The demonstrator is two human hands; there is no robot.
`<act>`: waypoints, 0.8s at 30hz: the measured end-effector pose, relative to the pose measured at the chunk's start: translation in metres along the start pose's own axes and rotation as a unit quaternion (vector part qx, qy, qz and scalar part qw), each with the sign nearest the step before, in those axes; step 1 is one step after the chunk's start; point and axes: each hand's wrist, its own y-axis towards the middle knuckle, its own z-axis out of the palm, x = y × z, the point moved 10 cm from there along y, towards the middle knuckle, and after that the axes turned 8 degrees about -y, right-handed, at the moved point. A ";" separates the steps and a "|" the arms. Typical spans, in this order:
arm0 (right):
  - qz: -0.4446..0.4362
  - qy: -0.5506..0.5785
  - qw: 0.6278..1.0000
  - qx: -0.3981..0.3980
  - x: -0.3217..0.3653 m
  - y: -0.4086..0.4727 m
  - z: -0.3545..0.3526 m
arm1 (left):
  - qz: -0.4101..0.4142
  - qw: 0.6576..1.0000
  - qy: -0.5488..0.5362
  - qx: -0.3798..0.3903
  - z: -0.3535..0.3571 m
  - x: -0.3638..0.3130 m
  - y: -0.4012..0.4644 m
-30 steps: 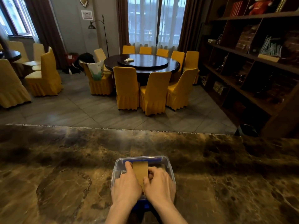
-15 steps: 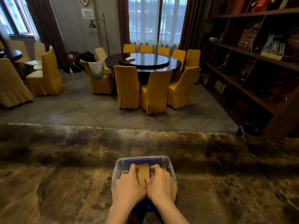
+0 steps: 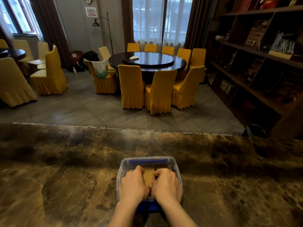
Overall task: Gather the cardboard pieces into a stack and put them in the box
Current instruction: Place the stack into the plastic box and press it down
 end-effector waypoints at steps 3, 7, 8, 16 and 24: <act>-0.005 0.014 1.000 -0.017 0.002 -0.003 -0.007 | 0.011 1.000 0.001 0.004 -0.001 -0.003 0.000; -0.046 0.036 0.998 -0.015 0.007 -0.006 -0.015 | 0.024 0.999 -0.004 -0.021 -0.005 -0.006 -0.004; -0.073 0.032 0.997 -0.023 0.010 -0.008 -0.021 | 0.021 0.999 -0.007 -0.035 -0.008 -0.005 -0.005; -0.238 -0.111 0.964 -0.035 0.011 -0.025 -0.027 | 0.013 0.999 -0.026 -0.022 -0.002 -0.005 -0.008; -0.235 -0.105 0.966 0.017 -0.001 -0.026 -0.017 | 0.033 0.999 -0.024 -0.026 -0.004 -0.012 -0.012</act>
